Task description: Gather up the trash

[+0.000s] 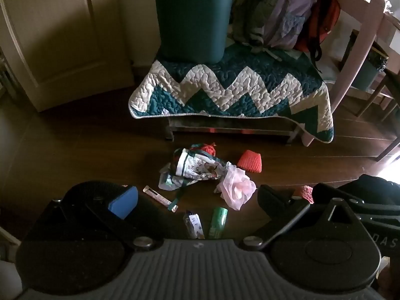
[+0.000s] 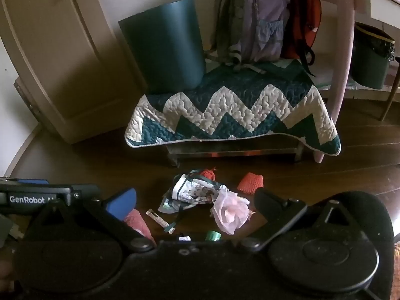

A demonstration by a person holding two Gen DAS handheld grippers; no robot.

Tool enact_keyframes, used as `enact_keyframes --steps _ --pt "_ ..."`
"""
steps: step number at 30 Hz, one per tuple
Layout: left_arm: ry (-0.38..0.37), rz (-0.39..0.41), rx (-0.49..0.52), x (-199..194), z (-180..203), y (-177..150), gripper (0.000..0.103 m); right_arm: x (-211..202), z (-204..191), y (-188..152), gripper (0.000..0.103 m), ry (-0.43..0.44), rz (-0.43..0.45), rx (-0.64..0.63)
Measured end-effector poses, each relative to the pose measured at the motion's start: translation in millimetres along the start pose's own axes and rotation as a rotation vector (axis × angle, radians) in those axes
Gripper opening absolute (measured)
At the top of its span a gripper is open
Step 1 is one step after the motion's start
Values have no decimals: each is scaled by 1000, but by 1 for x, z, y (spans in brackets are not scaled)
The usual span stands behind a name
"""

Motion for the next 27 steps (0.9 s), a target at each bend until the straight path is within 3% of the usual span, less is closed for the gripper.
enact_keyframes --steps 13,27 --pt "19 40 10 -14 -1 15 103 -10 -6 7 100 3 43 -26" --pt "27 76 6 -19 -2 4 103 -19 -13 1 100 1 77 -48"
Point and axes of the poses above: each gripper's, at about its wrist camera, not at the fingertips, and x roughly the way its jaws point, z to its right, y to its top, the point moved 3 cm from there along x, roughly the way its jaws point, and after that the axes turned 2 degrees about z, right-handed, at the moved point
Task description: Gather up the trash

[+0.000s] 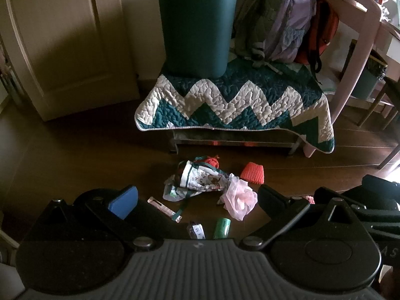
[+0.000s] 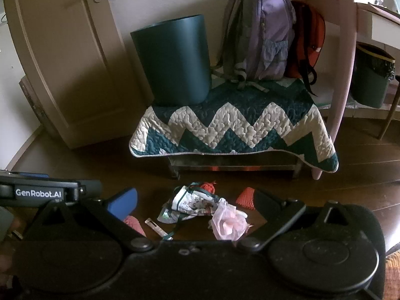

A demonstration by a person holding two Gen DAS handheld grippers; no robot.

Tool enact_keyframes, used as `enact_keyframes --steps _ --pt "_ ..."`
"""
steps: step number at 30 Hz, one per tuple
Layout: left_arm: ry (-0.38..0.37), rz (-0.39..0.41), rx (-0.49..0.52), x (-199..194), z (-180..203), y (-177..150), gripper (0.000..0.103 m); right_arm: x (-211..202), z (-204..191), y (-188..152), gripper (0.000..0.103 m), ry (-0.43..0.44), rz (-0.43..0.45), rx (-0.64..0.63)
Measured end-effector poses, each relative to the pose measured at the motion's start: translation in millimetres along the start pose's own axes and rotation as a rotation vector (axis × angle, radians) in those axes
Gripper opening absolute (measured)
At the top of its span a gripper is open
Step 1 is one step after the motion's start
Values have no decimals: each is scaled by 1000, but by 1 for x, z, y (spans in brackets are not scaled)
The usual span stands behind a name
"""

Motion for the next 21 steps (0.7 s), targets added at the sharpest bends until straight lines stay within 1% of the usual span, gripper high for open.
enact_keyframes --steps 10,15,21 --pt "-1 -1 -1 -2 3 -6 103 -1 1 -1 100 2 -3 -2" --pt "-13 -26 -10 1 2 -9 103 -2 1 -3 100 1 -6 -3" --pt "-12 -21 -8 3 2 -8 103 -1 0 -3 100 0 -5 -3"
Point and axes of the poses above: each gripper's, at about its wrist camera, not at the fingertips, and x roughly the way its jaws point, z to its right, y to its top, the point moved 3 cm from there along x, roughly the way its jaws point, and after that the axes turned 2 degrees about z, right-handed, at the moved point
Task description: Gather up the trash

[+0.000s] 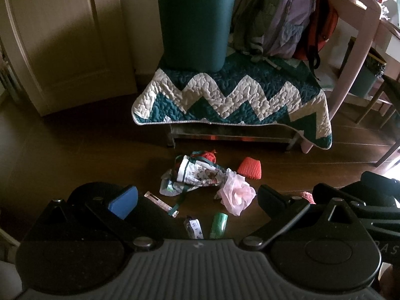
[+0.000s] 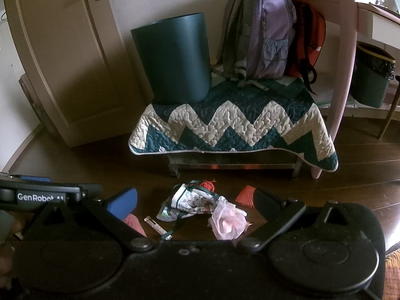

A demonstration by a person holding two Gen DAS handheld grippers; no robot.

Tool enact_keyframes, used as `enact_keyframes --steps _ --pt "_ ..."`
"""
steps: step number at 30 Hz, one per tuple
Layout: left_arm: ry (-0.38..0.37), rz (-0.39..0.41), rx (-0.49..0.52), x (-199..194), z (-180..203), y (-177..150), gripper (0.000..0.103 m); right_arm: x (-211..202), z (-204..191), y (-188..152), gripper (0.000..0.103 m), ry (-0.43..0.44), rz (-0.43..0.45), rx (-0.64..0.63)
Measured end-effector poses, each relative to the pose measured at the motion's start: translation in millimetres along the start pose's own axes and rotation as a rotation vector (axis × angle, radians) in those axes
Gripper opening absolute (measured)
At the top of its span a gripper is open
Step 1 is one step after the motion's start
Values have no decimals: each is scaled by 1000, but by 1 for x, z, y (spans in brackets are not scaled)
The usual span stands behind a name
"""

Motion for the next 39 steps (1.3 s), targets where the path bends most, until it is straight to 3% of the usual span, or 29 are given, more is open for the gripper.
enact_keyframes --steps 17,39 --pt "-1 14 -3 -2 -3 14 103 -3 2 6 99 -15 23 -11" --pt "-5 19 -2 -4 0 -1 103 -6 -1 3 99 -28 37 -16"
Point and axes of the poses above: each gripper's, at about its wrist camera, not at the fingertips, and x roughly the way its jaws point, z to its right, y to its top, the point moved 3 cm from there along x, roughly the way its jaws point, and after that the axes turned 2 degrees about z, right-handed, at the moved point
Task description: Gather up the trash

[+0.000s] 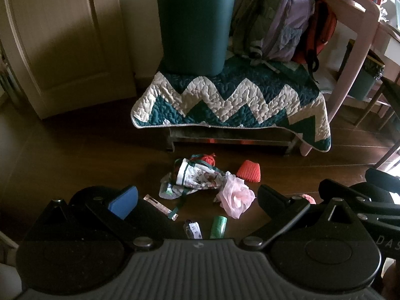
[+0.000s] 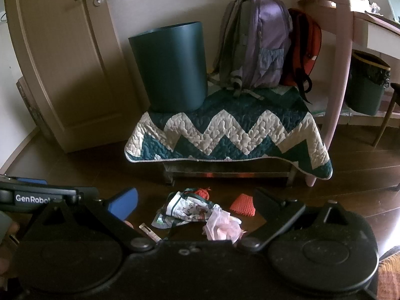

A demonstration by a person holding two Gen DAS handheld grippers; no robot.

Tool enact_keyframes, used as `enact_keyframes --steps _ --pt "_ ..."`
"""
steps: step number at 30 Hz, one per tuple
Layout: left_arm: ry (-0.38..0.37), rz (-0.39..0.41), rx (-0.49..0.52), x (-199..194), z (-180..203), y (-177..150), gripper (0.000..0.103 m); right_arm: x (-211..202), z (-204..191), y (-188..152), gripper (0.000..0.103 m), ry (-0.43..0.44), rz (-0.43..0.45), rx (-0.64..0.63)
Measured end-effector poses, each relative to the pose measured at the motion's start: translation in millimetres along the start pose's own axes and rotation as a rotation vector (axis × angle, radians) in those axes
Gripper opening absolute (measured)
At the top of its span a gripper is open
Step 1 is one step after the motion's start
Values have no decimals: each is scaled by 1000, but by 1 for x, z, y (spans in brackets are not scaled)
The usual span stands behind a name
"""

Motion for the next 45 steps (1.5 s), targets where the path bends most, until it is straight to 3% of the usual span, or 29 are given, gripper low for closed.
enact_keyframes --steps 19,23,27,31,38,45 --pt "-20 -57 -2 28 -5 6 103 21 3 -4 99 6 -50 0" --pt "-26 -49 -6 42 -8 13 103 39 8 6 99 -15 -38 -31" --pt "-16 -58 -13 72 -16 34 103 74 20 15 99 2 -88 -31" --pt "29 -73 -37 110 -31 58 103 111 31 23 99 -3 -98 -61" --pt "93 -178 -76 195 -50 84 103 190 43 21 99 9 -225 -65" --pt "99 -457 -93 301 -37 54 103 283 35 -24 91 66 -461 -78"
Point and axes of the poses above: each gripper's, at about its wrist camera, not at the fingertips, and x roughly the way its jaws point, z to its right, y to its top, the point moved 3 cm from there along x, roughly the way its jaws point, and after that the axes turned 2 degrees about z, right-handed, at the moved point
